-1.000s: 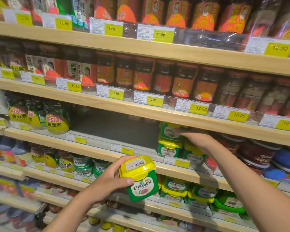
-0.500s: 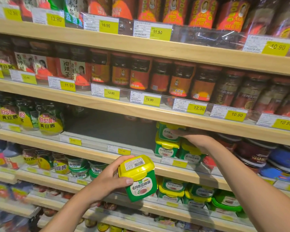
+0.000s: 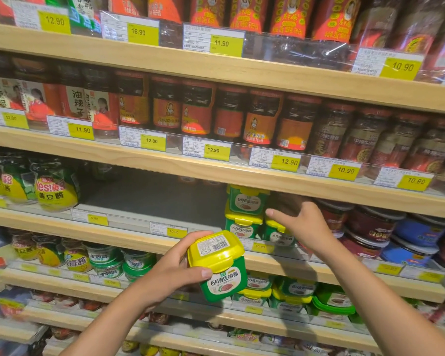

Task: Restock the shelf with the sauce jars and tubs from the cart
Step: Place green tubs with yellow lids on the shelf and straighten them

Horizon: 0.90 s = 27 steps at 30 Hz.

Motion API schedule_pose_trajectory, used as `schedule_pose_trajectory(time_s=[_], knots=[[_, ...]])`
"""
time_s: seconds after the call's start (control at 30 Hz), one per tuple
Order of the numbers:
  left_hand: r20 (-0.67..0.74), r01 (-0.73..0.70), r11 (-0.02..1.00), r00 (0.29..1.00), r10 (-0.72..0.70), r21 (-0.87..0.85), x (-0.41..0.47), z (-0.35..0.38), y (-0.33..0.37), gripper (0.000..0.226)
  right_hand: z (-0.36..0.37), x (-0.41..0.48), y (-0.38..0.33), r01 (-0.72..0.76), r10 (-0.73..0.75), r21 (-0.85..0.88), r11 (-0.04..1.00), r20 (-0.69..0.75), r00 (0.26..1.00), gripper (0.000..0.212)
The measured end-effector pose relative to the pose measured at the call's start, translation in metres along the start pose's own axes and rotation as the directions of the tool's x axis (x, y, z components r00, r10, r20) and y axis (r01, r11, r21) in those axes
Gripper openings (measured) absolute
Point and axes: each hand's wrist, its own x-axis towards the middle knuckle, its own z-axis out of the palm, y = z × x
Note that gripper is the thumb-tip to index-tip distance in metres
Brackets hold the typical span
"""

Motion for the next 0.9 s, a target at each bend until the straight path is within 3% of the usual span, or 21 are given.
schedule_pose_trajectory(time_s=[0.07,0.13,0.23,0.3,0.47,0.77,0.9], knots=[[0.004,-0.033,0.999,0.999,0.033,0.014,0.008,0.010,0.004,0.081,0.002,-0.021,0.010,0.075,-0.065,0.199,0.977,-0.058,0.996,0.030],[-0.004,-0.069,0.997,0.998,0.069,0.026,0.018,0.023,0.009,0.083,0.003,-0.044,0.024,0.113,-0.127,0.342,0.933,0.016,0.992,0.030],[-0.014,-0.116,0.992,0.993,0.117,0.050,0.036,0.046,0.019,0.084,0.002,-0.071,0.037,0.114,-0.186,0.363,0.925,0.170,0.968,0.039],[-0.021,-0.144,0.986,0.989,0.146,0.086,0.048,0.062,0.023,0.087,-0.003,-0.080,0.046,0.080,-0.164,0.392,0.917,0.185,0.969,0.046],[-0.084,-0.180,0.975,0.978,0.192,0.135,0.072,0.102,0.020,0.103,-0.019,-0.087,0.064,0.058,-0.096,0.431,0.900,0.066,0.993,0.053],[-0.245,-0.281,0.960,0.930,0.275,0.011,0.076,0.160,0.007,0.067,-0.028,-0.099,0.083,0.073,-0.010,0.495,0.866,-0.129,0.992,0.048],[-0.326,-0.331,0.942,0.887,0.328,0.046,0.075,0.167,0.012,0.057,-0.022,-0.091,0.085,0.078,0.010,0.501,0.862,-0.169,0.985,0.049]])
